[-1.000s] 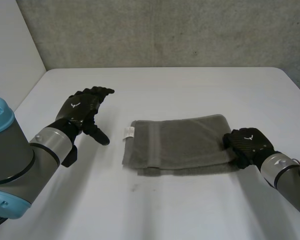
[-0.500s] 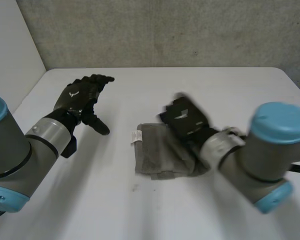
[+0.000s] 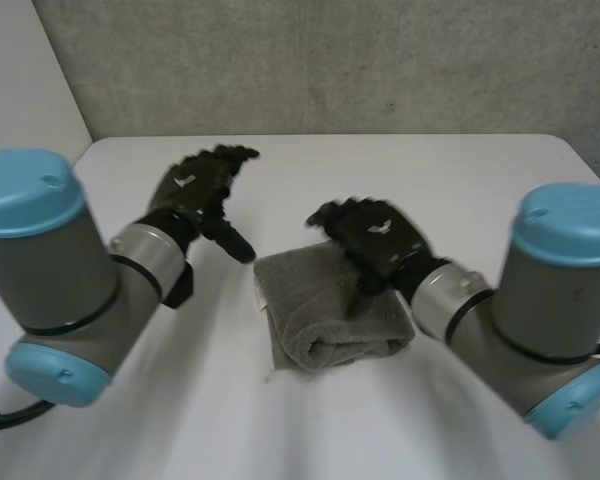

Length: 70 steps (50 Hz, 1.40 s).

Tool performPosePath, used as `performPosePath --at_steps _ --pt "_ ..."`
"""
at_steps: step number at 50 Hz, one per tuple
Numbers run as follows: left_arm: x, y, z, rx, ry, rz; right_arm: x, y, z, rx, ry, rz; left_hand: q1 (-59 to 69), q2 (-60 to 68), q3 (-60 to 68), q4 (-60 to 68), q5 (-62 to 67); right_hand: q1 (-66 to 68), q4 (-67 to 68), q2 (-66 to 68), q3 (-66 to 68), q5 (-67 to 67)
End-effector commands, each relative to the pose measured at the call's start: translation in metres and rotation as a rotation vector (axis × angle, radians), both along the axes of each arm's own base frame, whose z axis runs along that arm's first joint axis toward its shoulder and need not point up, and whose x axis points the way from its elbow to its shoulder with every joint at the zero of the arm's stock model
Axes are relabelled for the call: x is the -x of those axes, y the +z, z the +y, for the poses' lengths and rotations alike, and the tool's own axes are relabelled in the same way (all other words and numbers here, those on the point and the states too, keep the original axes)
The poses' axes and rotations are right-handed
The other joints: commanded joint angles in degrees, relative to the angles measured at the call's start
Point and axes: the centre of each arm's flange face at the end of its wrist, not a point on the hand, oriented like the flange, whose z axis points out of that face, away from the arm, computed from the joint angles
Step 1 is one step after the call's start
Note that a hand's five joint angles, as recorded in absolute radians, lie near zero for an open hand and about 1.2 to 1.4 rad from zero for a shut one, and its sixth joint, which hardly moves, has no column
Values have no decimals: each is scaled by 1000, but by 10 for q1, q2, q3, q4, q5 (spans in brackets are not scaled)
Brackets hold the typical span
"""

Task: Fold the towel.

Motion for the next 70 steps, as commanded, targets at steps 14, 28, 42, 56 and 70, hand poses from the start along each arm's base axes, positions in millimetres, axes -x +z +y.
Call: performPosePath --at_steps 14,28,42,56,70 --pt "51 -94 33 -259 68 -195 28 -39 -44 -230 -134 46 2 4 3 3 -16 -37 -50 -44 -41 -38" --pt "49 -118 36 -303 65 -242 25 -73 -48 -198 -89 194 2 4 3 3 -16 -37 -50 -44 -41 -38" --pt "37 0 35 -118 63 -67 37 31 -51 -8 -164 8 2 4 3 3 -16 -37 -50 -44 -41 -38" --pt "-39 81 -7 43 175 -66 84 94 -61 100 -361 -52 2 4 3 3 -16 -37 -50 -44 -41 -38" --pt "-56 75 -24 13 141 -53 91 91 -67 107 -384 -41 2 4 3 3 -16 -37 -50 -44 -41 -38"
